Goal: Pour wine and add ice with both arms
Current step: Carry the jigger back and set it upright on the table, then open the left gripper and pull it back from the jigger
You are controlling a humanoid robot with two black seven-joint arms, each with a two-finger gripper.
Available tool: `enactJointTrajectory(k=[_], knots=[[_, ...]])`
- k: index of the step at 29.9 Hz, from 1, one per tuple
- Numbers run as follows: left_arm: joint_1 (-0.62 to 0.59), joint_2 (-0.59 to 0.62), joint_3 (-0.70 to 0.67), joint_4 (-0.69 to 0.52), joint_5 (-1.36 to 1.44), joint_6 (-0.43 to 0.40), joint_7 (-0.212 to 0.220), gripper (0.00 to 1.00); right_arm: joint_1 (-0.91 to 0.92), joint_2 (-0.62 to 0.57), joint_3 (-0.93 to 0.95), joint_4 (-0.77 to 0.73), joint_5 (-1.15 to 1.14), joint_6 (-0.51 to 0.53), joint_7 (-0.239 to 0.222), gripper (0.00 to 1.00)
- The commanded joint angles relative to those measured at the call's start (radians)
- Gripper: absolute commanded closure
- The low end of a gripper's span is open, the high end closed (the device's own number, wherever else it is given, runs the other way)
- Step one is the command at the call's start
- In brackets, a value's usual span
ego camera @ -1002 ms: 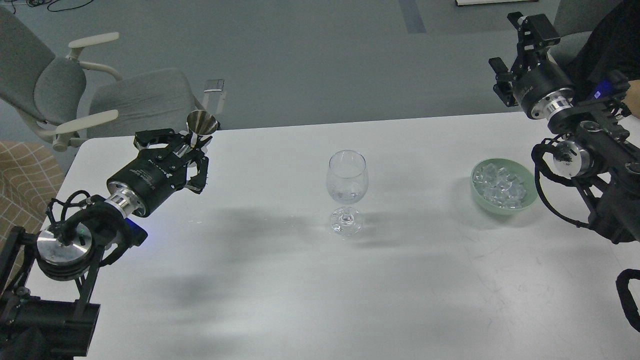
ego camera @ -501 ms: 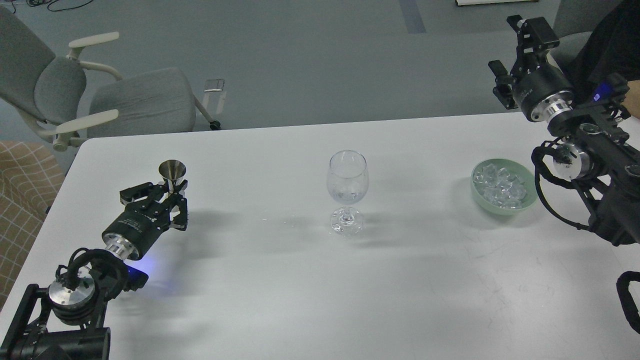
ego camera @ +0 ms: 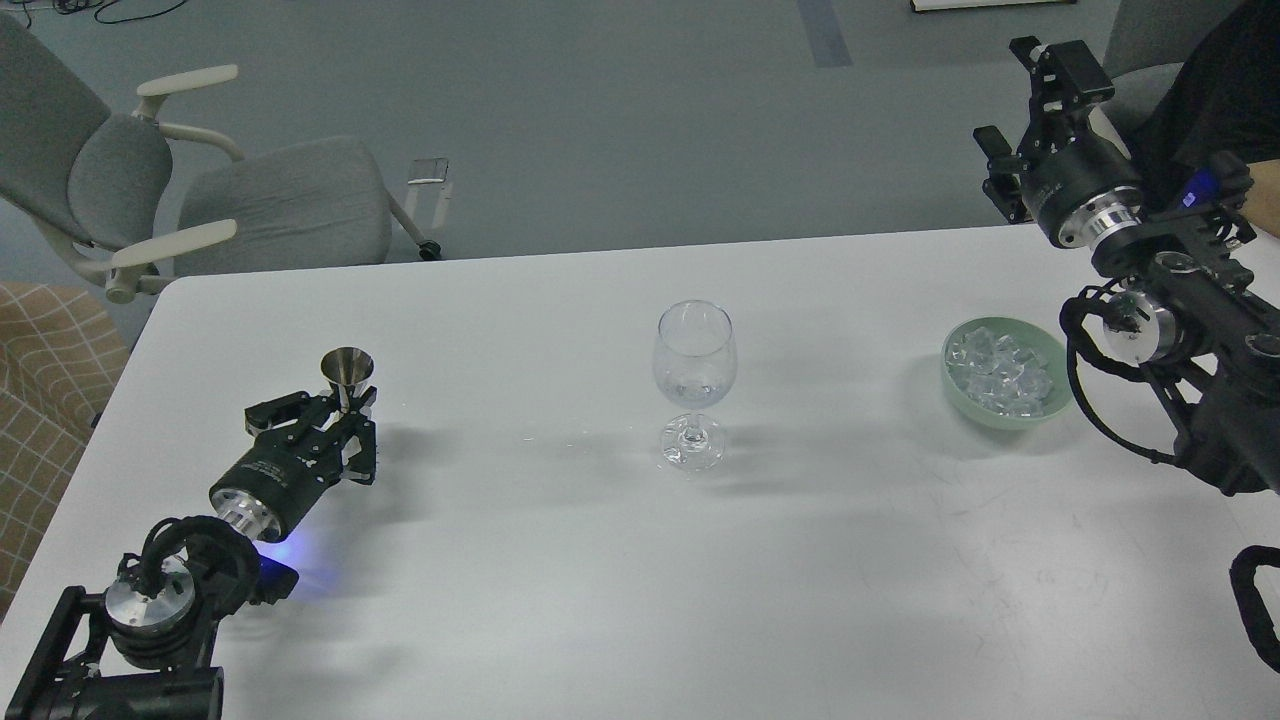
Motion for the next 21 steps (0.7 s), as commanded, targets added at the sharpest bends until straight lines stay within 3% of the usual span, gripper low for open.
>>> enactJointTrajectory(k=[1, 9, 13, 21], knots=[[-0.002, 0.001, 0.001, 0.0, 0.001, 0.001, 0.0, 0.58, 0.0, 0.0, 0.0, 0.0, 0.0, 0.0, 0.001, 0.0], [-0.002, 0.004, 0.002, 0.0, 0.002, 0.006, 0.0, 0.4, -0.002, 0.0, 0.0, 0.001, 0.0, 0.0, 0.0, 0.0], [-0.002, 0.014, 0.001, 0.0, 0.001, 0.007, 0.0, 0.21, -0.002, 0.0, 0.0, 0.001, 0.0, 0.0, 0.001, 0.0], [-0.002, 0.017, -0.002, 0.02, 0.001, 0.001, 0.0, 0.03, -0.002, -0.002, 0.002, 0.001, 0.0, 0.0, 0.001, 0.0]])
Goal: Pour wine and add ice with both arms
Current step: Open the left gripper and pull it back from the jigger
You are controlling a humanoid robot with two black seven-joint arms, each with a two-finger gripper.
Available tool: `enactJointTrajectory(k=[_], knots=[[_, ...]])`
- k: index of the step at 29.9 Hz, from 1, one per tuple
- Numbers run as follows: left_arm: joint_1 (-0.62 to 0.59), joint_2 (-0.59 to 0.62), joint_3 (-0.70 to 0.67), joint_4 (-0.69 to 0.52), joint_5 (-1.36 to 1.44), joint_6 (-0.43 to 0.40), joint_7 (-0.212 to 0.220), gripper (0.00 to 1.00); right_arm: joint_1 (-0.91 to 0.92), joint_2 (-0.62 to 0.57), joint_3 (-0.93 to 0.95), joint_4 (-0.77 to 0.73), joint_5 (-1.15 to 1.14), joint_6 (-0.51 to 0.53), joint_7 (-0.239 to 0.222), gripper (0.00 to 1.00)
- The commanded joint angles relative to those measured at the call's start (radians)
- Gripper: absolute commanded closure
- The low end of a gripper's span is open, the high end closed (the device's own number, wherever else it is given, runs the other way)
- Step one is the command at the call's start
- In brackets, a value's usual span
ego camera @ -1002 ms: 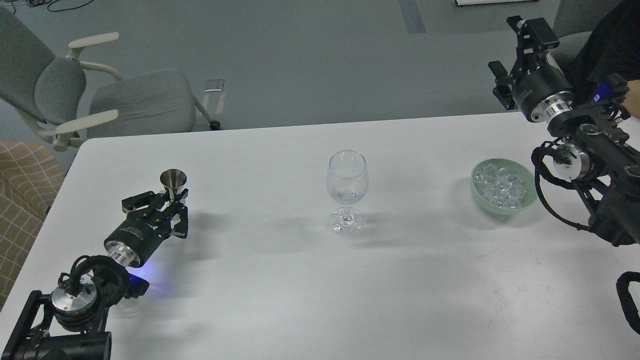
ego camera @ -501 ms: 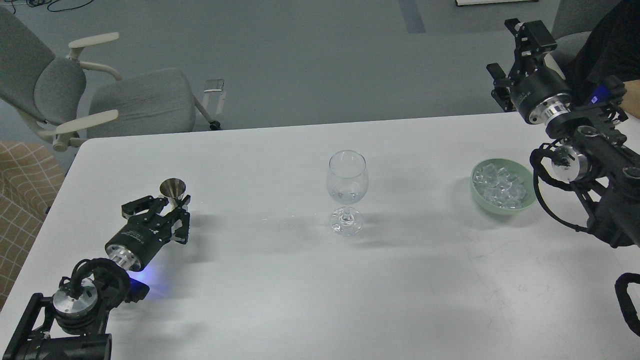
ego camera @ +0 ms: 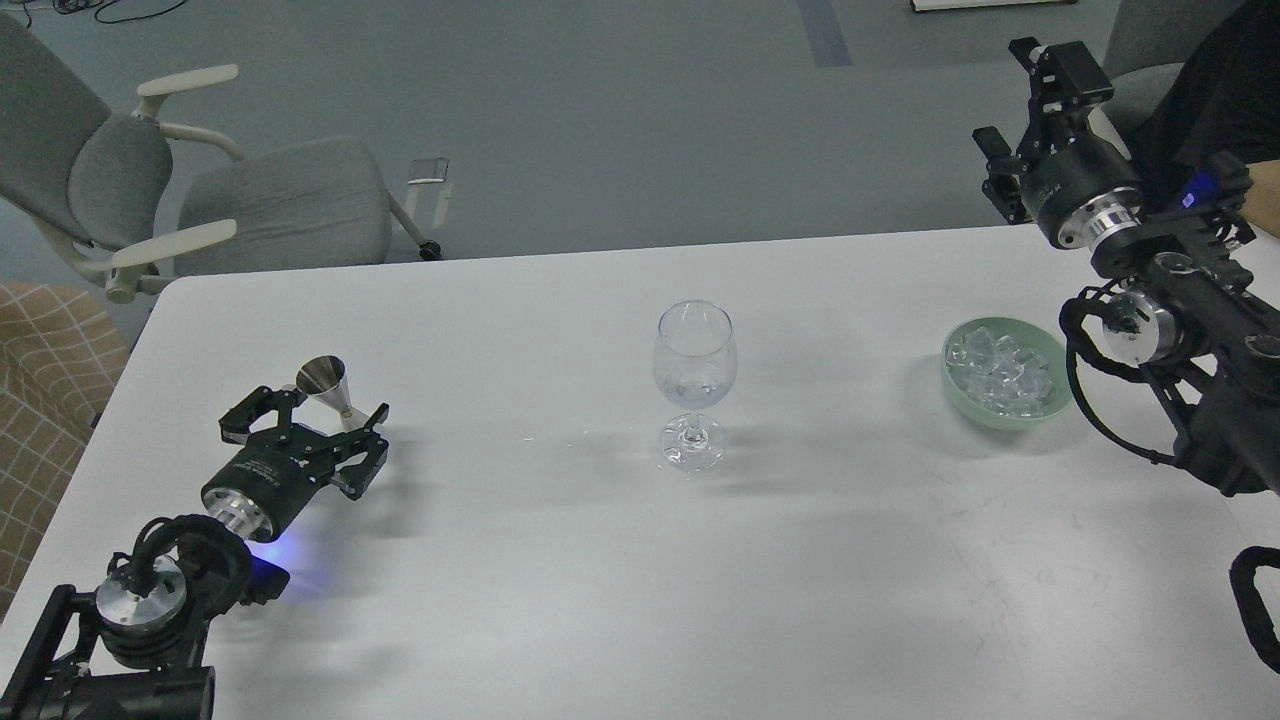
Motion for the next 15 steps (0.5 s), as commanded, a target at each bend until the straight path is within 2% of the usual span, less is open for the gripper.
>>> enactJointTrajectory(k=[1, 5, 13, 15], knots=[[0.001, 0.002, -0.002, 0.014, 0.0, -0.002, 0.0, 0.03, 0.0, -0.001, 0.0, 0.0, 0.0, 0.0, 0.0, 0.0], [0.017, 0.01, -0.005, 0.016, -0.003, -0.025, 0.0, 0.02, 0.0, -0.005, 0.002, 0.001, 0.0, 0.0, 0.0, 0.0], [0.13, 0.1, -0.013, 0.022, -0.005, -0.194, 0.0, 0.02, -0.006, -0.031, 0.001, 0.008, 0.005, 0.002, 0.0, 0.0], [0.164, 0.149, -0.023, 0.031, -0.007, -0.209, 0.0, 0.02, -0.009, -0.045, 0.002, 0.021, 0.005, 0.002, 0.0, 0.0]])
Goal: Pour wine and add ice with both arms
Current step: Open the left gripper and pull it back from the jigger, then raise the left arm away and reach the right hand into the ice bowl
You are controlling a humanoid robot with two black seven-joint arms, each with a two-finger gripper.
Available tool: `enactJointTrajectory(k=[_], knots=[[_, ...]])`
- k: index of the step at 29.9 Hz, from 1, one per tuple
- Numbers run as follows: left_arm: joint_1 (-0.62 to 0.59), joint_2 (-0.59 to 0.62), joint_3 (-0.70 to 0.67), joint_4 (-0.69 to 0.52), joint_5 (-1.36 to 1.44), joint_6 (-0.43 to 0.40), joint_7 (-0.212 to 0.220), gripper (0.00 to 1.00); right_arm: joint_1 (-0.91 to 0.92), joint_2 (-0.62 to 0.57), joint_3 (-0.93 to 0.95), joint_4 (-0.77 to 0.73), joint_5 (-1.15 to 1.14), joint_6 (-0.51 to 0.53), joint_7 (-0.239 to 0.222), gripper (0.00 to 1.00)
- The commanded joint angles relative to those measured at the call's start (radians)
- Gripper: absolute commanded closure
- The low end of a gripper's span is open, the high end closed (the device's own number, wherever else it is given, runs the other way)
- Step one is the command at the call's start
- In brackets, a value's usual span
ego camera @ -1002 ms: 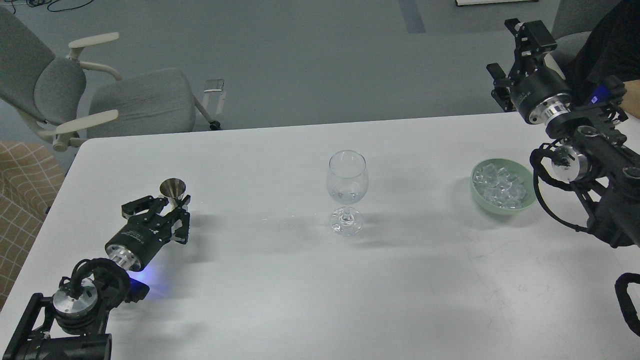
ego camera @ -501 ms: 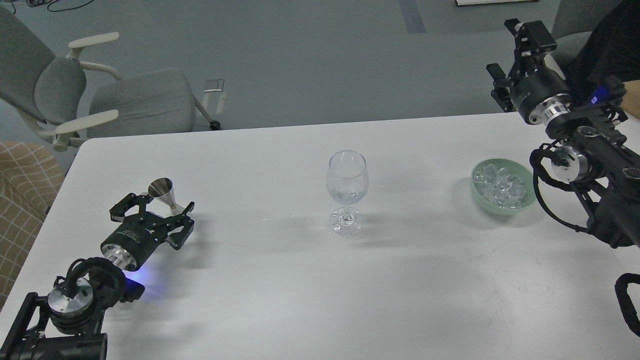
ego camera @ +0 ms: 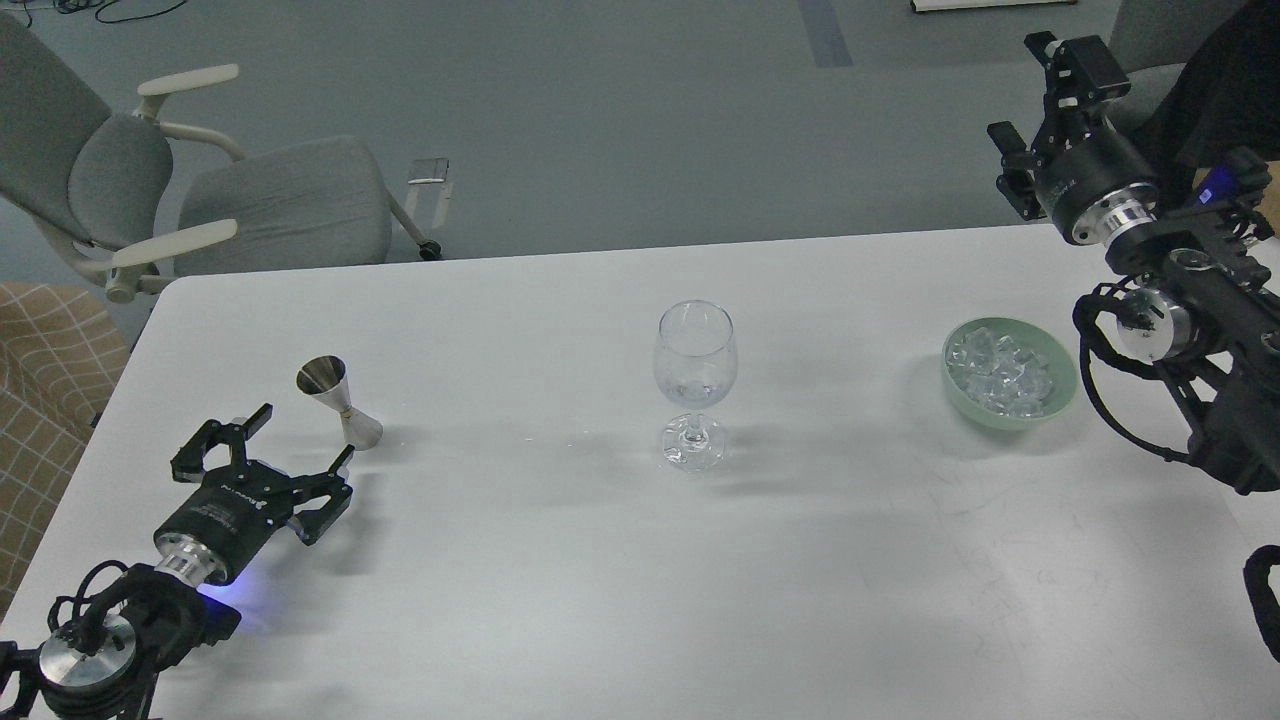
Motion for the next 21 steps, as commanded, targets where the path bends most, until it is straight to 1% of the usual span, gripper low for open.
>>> enactJointTrajectory(k=[1, 4, 5, 6, 9, 10, 13, 14, 15, 16, 17, 19, 21], knots=[[0.052, 0.066, -0.011, 0.01, -0.001, -0.034, 0.0, 0.02, -0.006, -0.022, -0.001, 0.023, 0.0, 0.002, 0.0, 0.0], [0.057, 0.126, -0.014, 0.038, 0.0, -0.034, 0.0, 0.02, -0.023, -0.06, -0.001, 0.063, -0.006, 0.002, 0.0, 0.0], [0.052, 0.163, -0.014, 0.055, 0.014, -0.034, 0.0, 0.02, -0.038, -0.082, -0.004, 0.089, -0.007, 0.002, 0.0, 0.0], [0.042, 0.201, -0.015, 0.061, 0.02, -0.034, 0.0, 0.02, -0.049, -0.114, -0.023, 0.117, -0.01, 0.002, 0.001, 0.0], [0.034, 0.253, -0.013, 0.061, 0.029, -0.034, 0.0, 0.02, -0.059, -0.175, -0.075, 0.169, -0.038, -0.001, 0.006, 0.0], [0.017, 0.278, -0.013, 0.058, 0.054, -0.034, 0.0, 0.02, -0.063, -0.221, -0.112, 0.206, -0.08, -0.014, 0.007, 0.0], [-0.073, 0.278, -0.016, 0.05, 0.18, -0.034, 0.0, 0.02, -0.097, -0.327, -0.182, 0.292, -0.197, -0.063, 0.009, 0.0], [-0.113, 0.278, -0.016, 0.05, 0.23, -0.034, -0.031, 0.02, -0.117, -0.359, -0.198, 0.322, -0.237, -0.08, 0.009, 0.0], [-0.113, 0.278, -0.016, 0.05, 0.23, -0.034, -0.032, 0.02, -0.117, -0.36, -0.198, 0.323, -0.237, -0.08, 0.009, 0.0], [-0.154, 0.278, -0.016, 0.05, 0.274, -0.034, -0.067, 0.02, -0.138, -0.389, -0.202, 0.351, -0.272, -0.095, 0.009, 0.0], [-0.196, 0.275, -0.015, 0.05, 0.314, -0.034, -0.09, 0.02, -0.164, -0.416, -0.202, 0.378, -0.309, -0.113, 0.009, 0.0], [-0.251, 0.27, -0.015, 0.05, 0.362, -0.034, -0.11, 0.02, -0.201, -0.445, -0.204, 0.408, -0.376, -0.138, 0.009, 0.0], [-0.287, 0.257, -0.007, 0.05, 0.385, -0.034, -0.121, 0.02, -0.223, -0.462, -0.202, 0.422, -0.435, -0.156, 0.011, 0.0]])
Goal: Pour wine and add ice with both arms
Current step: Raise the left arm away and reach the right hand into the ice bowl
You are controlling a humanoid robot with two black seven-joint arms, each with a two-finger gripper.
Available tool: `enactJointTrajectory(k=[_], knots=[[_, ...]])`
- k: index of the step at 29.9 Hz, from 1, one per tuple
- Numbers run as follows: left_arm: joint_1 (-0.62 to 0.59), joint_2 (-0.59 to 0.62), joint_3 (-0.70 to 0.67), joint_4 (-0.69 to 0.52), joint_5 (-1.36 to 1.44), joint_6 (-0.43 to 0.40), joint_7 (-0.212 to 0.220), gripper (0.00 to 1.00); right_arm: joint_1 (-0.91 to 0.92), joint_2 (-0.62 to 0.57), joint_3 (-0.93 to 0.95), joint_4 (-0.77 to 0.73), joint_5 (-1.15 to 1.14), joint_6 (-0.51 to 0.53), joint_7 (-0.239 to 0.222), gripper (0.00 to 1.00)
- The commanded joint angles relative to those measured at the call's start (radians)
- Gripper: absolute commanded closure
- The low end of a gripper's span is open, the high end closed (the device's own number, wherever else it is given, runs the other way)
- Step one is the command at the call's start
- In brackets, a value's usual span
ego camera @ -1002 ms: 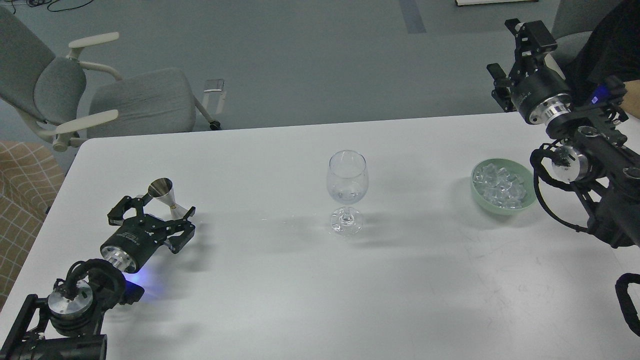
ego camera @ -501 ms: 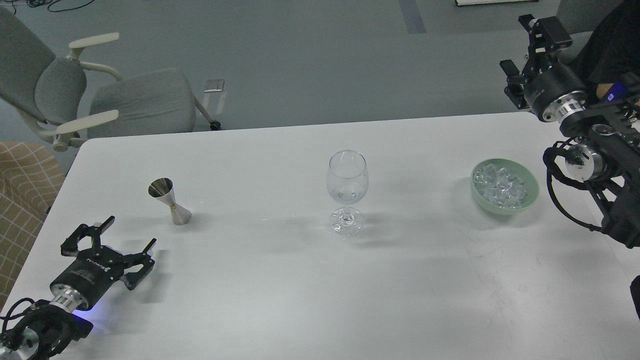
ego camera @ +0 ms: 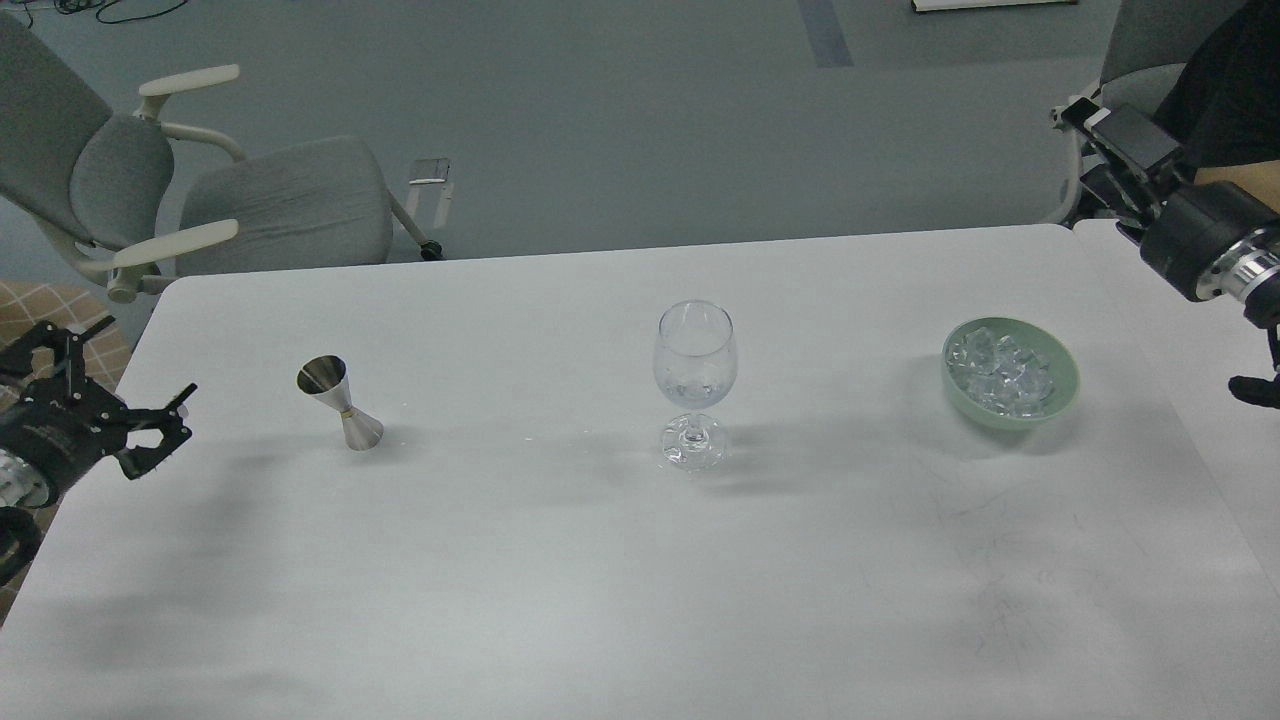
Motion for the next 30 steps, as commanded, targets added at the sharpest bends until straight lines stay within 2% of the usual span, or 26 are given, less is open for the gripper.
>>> enactJointTrajectory(k=[1, 3, 4, 6, 8, 10, 15, 21, 27, 30], knots=[[-0.101, -0.035, 0.013, 0.0, 0.077, 0.0, -0.042, 0.02, -0.061, -0.046, -0.002, 0.037, -0.154, -0.052, 0.001, 0.0], [-0.155, -0.058, 0.013, 0.0, 0.143, 0.0, -0.084, 0.02, -0.09, -0.051, -0.002, 0.038, -0.246, -0.089, 0.001, 0.0], [-0.181, -0.07, 0.013, 0.0, 0.19, 0.0, -0.129, 0.02, -0.108, -0.051, -0.002, 0.038, -0.294, -0.11, 0.001, 0.0], [-0.207, -0.081, 0.014, 0.0, 0.235, 0.0, -0.187, 0.02, -0.125, -0.051, -0.002, 0.04, -0.342, -0.129, 0.003, 0.0], [-0.237, -0.099, 0.027, 0.0, 0.296, 0.0, -0.293, 0.02, -0.145, -0.045, -0.002, 0.043, -0.429, -0.156, 0.003, 0.0], [-0.265, -0.1, 0.06, 0.0, 0.309, 0.0, -0.331, 0.02, -0.158, -0.042, -0.005, 0.043, -0.501, -0.173, 0.004, 0.0], [-0.31, -0.1, 0.096, -0.003, 0.3, 0.0, -0.348, 0.02, -0.176, -0.037, -0.006, 0.031, -0.683, -0.184, 0.004, 0.0], [-0.36, -0.104, 0.1, -0.003, 0.309, 0.0, -0.402, 0.02, -0.173, 0.006, -0.032, -0.052, -0.806, -0.181, 0.009, 0.0], [-0.397, -0.107, 0.154, -0.002, 0.335, 0.0, -0.468, 0.02, -0.142, 0.03, -0.118, -0.073, -0.811, -0.169, 0.026, 0.0], [-0.434, -0.1, 0.18, -0.003, 0.333, 0.023, -0.456, 0.02, -0.141, 0.058, -0.121, -0.089, -0.81, -0.167, 0.036, 0.0]])
